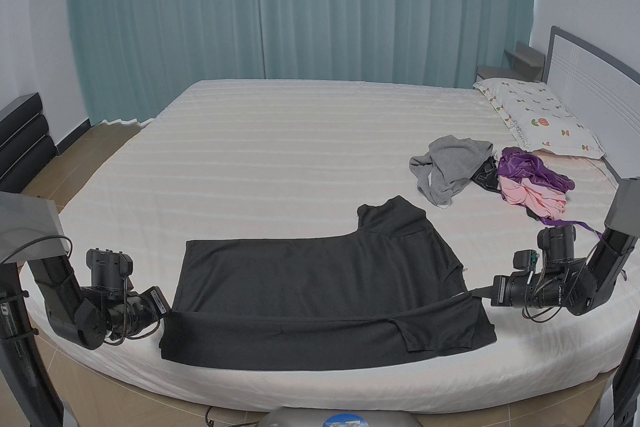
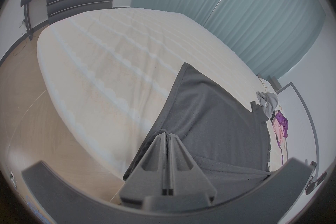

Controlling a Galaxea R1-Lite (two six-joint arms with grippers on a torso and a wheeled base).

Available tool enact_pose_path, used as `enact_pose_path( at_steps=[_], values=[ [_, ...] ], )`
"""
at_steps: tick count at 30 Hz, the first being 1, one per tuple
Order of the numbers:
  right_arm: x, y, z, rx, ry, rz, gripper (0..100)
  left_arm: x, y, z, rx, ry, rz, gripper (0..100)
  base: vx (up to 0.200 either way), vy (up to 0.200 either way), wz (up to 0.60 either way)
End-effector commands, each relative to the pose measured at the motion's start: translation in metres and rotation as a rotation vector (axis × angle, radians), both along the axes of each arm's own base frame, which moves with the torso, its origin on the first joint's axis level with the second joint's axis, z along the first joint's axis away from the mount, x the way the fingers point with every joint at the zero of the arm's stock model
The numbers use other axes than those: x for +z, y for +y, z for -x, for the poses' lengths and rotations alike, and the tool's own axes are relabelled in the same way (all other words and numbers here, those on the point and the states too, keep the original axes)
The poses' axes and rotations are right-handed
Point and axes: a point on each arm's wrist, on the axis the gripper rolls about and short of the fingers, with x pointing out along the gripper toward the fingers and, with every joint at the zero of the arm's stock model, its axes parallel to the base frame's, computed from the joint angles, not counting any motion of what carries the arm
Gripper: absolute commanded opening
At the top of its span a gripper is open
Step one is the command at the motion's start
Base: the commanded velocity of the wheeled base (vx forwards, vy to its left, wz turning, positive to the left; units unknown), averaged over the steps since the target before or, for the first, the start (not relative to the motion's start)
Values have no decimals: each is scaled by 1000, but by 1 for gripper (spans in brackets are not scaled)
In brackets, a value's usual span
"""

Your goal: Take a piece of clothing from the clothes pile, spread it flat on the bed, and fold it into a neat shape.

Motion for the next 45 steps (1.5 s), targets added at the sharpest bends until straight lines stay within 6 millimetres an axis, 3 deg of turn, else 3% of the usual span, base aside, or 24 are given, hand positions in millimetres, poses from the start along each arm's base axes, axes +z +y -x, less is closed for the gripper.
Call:
enact_pose_path(
  at_steps=[1, 14, 15, 16, 17, 26, 35, 45],
  values=[
    [-18, 1, -14, -2, 44, 0, 0, -22, 0, -12, 1, 49, 0, 0, 0, 0, 0],
    [-33, 4, -24, 6, 65, -2, 0, -36, 0, -25, 2, 59, -1, 0, 0, 0, 0],
    [-34, 4, -25, 5, 67, -3, 0, -36, 0, -25, 2, 59, -1, 100, 0, 0, 0],
    [-35, 4, -25, 6, 70, -2, 0, -36, -1, -25, 0, 59, -1, 100, 0, 0, 0],
    [-36, 4, -25, 6, 71, -2, 100, -36, -1, -25, 0, 59, -1, 100, 0, 0, 0],
    [-23, 5, -29, -37, 33, -56, 100, -35, 0, -26, 21, 51, 15, 100, 0, 0, 0],
    [-14, 5, -32, -121, 2, -156, 100, -10, 14, -25, 100, -32, 68, 100, 0, 0, 0],
    [-16, 5, -31, -122, 9, -156, 100, -11, 13, -26, 93, -39, 94, 100, 180, 0, 0]
  ],
)
